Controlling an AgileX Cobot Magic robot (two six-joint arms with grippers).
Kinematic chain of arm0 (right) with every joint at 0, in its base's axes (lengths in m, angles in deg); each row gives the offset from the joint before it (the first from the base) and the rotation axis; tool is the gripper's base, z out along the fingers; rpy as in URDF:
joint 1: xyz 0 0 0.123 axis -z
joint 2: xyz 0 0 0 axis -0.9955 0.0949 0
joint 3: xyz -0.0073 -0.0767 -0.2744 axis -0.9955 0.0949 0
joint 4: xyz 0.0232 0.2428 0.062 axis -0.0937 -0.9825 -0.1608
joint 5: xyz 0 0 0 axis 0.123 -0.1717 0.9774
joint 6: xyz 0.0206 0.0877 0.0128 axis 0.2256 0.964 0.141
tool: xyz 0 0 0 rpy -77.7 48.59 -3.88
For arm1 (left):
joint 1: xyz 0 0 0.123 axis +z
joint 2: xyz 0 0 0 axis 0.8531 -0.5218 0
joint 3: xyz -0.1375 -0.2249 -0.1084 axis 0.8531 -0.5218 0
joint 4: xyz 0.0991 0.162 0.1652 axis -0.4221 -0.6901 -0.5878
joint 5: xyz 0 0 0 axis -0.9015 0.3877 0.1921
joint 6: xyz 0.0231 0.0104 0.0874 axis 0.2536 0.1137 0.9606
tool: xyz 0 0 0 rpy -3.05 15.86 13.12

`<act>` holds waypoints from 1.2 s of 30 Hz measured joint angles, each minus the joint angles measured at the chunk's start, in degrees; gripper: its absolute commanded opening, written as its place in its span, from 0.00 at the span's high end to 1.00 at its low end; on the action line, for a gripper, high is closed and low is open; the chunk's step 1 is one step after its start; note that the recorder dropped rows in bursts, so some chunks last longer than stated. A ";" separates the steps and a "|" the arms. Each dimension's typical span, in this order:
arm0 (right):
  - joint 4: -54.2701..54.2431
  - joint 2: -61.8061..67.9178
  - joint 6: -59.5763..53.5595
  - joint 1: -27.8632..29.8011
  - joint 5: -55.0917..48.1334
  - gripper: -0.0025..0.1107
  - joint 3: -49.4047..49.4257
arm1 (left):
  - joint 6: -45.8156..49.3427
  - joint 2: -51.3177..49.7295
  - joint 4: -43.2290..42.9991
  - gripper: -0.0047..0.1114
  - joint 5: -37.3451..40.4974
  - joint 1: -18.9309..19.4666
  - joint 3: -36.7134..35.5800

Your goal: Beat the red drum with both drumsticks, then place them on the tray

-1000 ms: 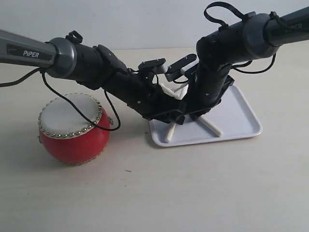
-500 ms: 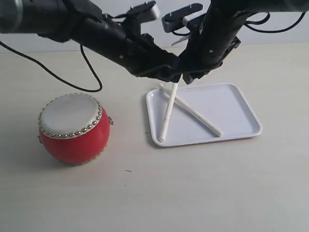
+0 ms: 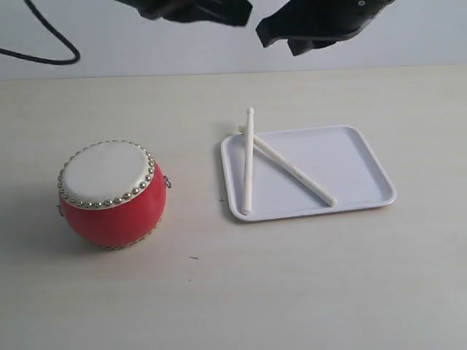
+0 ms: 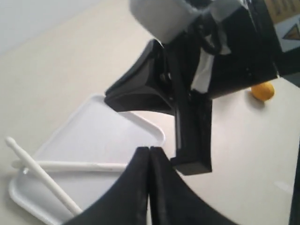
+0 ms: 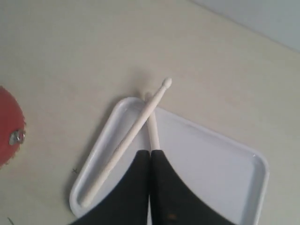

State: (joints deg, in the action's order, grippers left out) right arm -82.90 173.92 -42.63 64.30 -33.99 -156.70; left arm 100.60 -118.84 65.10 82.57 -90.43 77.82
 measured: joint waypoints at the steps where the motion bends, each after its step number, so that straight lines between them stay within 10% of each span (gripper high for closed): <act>1: -0.29 -1.93 -0.11 0.00 1.45 0.98 1.31 | 0.00 2.04 -0.14 0.96 -1.99 0.08 -1.11; 21: -7.52 -39.53 -0.69 0.00 32.12 0.98 33.99 | 5.74 51.79 -1.58 0.96 -44.34 0.08 -46.35; 36: -8.29 -64.13 -0.58 0.00 49.46 0.98 61.27 | -4.01 73.31 -1.46 0.96 -49.85 0.08 -67.81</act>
State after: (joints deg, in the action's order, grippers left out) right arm -91.19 109.78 -43.21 64.30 15.47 -95.43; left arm 96.59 -45.53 63.65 32.71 -90.35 10.00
